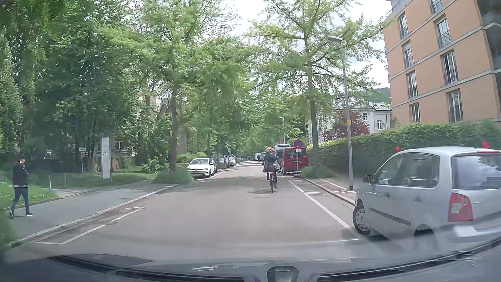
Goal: Follow the waypoints while adhering to traffic rules and regulations
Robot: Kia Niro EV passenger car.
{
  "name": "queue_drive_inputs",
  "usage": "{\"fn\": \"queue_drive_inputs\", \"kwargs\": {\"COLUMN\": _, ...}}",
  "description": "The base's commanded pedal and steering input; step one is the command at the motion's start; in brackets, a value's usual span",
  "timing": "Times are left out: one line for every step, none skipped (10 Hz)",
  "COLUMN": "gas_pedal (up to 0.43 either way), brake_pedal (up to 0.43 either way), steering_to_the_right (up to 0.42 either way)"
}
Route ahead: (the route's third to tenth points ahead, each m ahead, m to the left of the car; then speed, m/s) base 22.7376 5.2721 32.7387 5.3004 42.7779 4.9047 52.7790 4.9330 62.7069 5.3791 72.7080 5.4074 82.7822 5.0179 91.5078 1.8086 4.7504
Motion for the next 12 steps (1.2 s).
{"fn": "queue_drive_inputs", "kwargs": {"gas_pedal": 0.028, "brake_pedal": 0.000, "steering_to_the_right": -0.002}}
{"fn": "queue_drive_inputs", "kwargs": {"gas_pedal": 0.028, "brake_pedal": 0.000, "steering_to_the_right": -0.003}}
{"fn": "queue_drive_inputs", "kwargs": {"gas_pedal": 0.028, "brake_pedal": 0.000, "steering_to_the_right": -0.003}}
{"fn": "queue_drive_inputs", "kwargs": {"gas_pedal": 0.028, "brake_pedal": 0.000, "steering_to_the_right": -0.003}}
{"fn": "queue_drive_inputs", "kwargs": {"gas_pedal": 0.028, "brake_pedal": 0.000, "steering_to_the_right": -0.005}}
{"fn": "queue_drive_inputs", "kwargs": {"gas_pedal": 0.028, "brake_pedal": 0.000, "steering_to_the_right": -0.005}}
{"fn": "queue_drive_inputs", "kwargs": {"gas_pedal": 0.028, "brake_pedal": 0.000, "steering_to_the_right": -0.005}}
{"fn": "queue_drive_inputs", "kwargs": {"gas_pedal": 0.028, "brake_pedal": 0.000, "steering_to_the_right": -0.005}}
{"fn": "queue_drive_inputs", "kwargs": {"gas_pedal": 0.028, "brake_pedal": 0.000, "steering_to_the_right": -0.005}}
{"fn": "queue_drive_inputs", "kwargs": {"gas_pedal": 0.028, "brake_pedal": 0.000, "steering_to_the_right": -0.006}}
{"fn": "queue_drive_inputs", "kwargs": {"gas_pedal": 0.020, "brake_pedal": 0.000, "steering_to_the_right": -0.005}}
{"fn": "queue_drive_inputs", "kwargs": {"gas_pedal": 0.020, "brake_pedal": 0.000, "steering_to_the_right": -0.006}}
